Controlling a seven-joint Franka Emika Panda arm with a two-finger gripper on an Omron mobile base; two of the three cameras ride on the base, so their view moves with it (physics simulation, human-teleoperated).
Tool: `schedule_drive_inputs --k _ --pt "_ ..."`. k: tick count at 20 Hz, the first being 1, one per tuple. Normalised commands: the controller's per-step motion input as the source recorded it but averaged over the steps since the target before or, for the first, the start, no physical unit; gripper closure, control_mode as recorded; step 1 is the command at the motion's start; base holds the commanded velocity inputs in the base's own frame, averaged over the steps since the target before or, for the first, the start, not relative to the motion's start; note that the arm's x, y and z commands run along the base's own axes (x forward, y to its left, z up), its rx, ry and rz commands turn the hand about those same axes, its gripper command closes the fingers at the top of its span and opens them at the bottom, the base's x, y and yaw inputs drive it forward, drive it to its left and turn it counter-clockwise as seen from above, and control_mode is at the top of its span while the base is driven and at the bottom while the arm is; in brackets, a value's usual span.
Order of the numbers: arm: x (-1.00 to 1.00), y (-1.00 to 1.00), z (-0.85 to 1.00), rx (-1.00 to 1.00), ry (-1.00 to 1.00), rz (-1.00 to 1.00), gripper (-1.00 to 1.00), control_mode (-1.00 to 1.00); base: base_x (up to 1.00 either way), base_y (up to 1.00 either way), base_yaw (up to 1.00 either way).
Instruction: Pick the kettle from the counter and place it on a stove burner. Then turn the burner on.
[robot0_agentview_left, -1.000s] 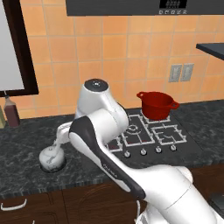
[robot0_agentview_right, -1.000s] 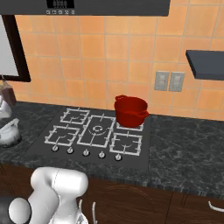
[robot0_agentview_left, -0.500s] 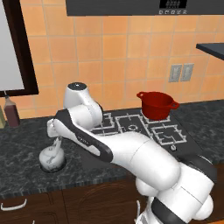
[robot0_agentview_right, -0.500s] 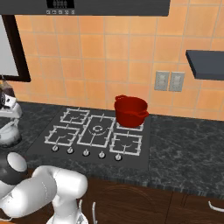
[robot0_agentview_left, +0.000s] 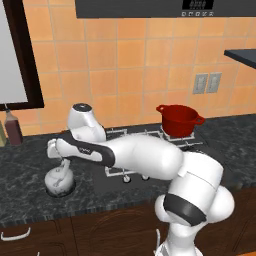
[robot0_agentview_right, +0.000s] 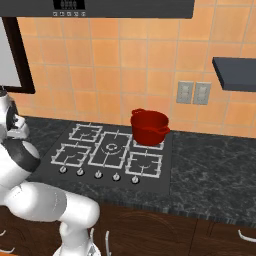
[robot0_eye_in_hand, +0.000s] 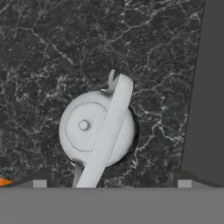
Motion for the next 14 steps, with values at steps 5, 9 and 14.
schedule_drive_inputs --k 5,9,14 --pt "0.08 0.28 -0.2 0.01 0.04 0.0 -1.0 -1.0 0.0 0.0 0.0" --pt "0.0 0.0 -0.25 0.0 0.05 0.0 -1.0 -1.0 0.0 0.0 0.0" --pt "0.0 0.0 -0.34 0.0 0.01 0.0 -1.0 -1.0 0.0 0.0 0.0"
